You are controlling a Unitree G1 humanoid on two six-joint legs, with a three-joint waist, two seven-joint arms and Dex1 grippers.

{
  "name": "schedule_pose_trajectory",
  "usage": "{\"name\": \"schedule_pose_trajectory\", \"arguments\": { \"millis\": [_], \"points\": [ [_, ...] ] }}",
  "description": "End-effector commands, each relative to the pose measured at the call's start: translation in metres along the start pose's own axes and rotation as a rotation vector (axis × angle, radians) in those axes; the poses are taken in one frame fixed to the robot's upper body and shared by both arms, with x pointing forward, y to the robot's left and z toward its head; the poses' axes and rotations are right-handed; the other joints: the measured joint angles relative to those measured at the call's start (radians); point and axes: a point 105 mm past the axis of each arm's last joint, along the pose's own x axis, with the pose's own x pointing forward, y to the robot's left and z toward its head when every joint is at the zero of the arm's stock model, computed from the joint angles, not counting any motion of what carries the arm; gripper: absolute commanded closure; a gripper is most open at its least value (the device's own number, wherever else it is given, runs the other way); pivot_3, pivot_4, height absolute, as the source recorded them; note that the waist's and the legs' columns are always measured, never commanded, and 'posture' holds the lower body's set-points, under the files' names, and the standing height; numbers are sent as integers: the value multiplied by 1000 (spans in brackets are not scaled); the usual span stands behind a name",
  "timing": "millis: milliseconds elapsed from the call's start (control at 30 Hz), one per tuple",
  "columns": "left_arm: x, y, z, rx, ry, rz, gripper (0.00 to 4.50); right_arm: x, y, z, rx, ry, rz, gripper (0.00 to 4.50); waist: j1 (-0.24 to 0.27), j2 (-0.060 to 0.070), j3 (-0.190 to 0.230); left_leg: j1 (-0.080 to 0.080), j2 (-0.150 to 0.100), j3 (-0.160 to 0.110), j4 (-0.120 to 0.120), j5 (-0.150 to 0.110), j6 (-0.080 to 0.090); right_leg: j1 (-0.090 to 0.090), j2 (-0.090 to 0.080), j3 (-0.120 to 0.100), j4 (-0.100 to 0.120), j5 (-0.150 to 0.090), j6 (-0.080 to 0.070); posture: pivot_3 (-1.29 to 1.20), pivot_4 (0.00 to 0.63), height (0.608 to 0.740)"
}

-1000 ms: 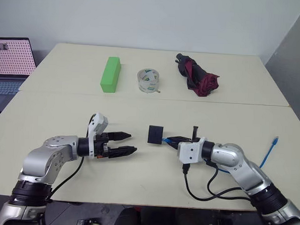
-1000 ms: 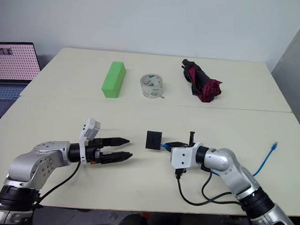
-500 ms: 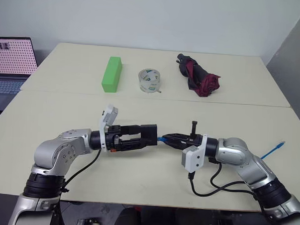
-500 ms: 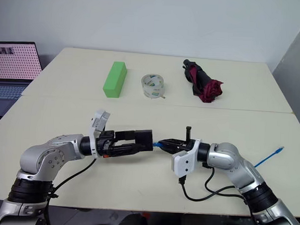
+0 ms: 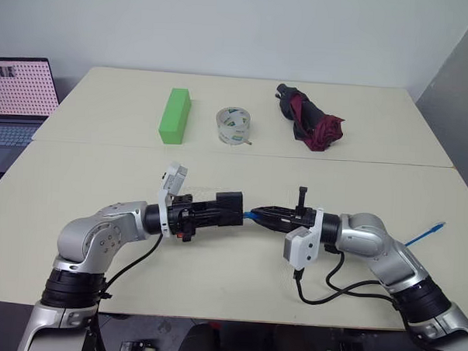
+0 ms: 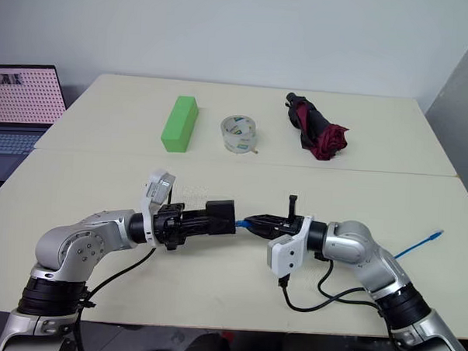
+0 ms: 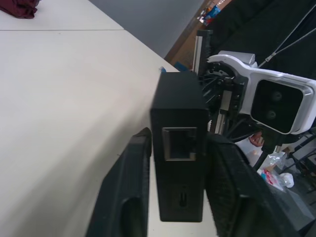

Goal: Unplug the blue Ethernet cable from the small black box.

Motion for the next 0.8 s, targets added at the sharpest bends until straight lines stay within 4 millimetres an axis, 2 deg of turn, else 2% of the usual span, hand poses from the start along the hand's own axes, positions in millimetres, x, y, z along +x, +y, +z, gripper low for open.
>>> {"name": "schedule_pose_trajectory", "arguments": {
  "millis": [33, 200, 267, 367, 467, 567, 600, 700, 800],
  "points": [
    [2, -6, 6, 44, 7, -21, 3726, 3, -10, 14, -91, -60, -8, 4374, 0, 0, 0, 0, 0, 0, 0, 0, 0, 0, 0, 0, 0, 0, 0, 0, 150, 740],
    [0, -5, 4, 46, 17, -16, 3726, 3, -7, 14, -112, -67, 16, 4374, 0, 0, 0, 0, 0, 0, 0, 0, 0, 0, 0, 0, 0, 0, 0, 0, 150, 740],
    [-1, -5, 3, 53, 30, -22, 3726, -4, -6, 13, -72, -53, 58, 3674, 0, 0, 0, 0, 0, 0, 0, 0, 0, 0, 0, 0, 0, 0, 0, 0, 150, 740],
    [0, -5, 4, 78, 34, -26, 3726, -14, 0, 10, -7, -15, 151, 3127, 1, 0, 0, 0, 0, 0, 0, 0, 0, 0, 0, 0, 0, 0, 0, 0, 150, 740],
    [4, -6, 8, 124, 43, -38, 3726, -22, -6, 15, 90, 4, 160, 2458, 2, 0, 0, 0, 0, 0, 0, 0, 0, 0, 0, 0, -1, 0, 0, 0, 150, 740],
    [4, -6, 9, 155, 63, -50, 3726, -29, -14, 20, 254, 18, 135, 1754, 3, 0, 0, 0, 0, 0, 0, 0, 0, 1, 0, 0, -1, 0, 0, 0, 150, 740],
    [3, -6, 8, 165, 72, -58, 3726, -30, -20, 23, 369, 13, 97, 1434, 3, 0, 0, 0, 0, 0, 0, 0, 0, 1, 0, 0, -1, 0, 0, 0, 150, 740],
    [4, -8, 8, 193, 99, -92, 3726, -32, -30, 27, 694, -5, 29, 1397, 2, 0, 0, 0, 0, -1, 0, 0, 0, 1, 0, 0, 0, 0, 0, 0, 150, 740],
    [4, -11, 7, 222, 128, -125, 3726, -31, -30, 29, 898, -11, 29, 1397, 3, 0, 0, 0, 0, -1, 0, 0, 0, 1, 0, -1, -1, 0, 0, 0, 150, 740]
  ]
}}
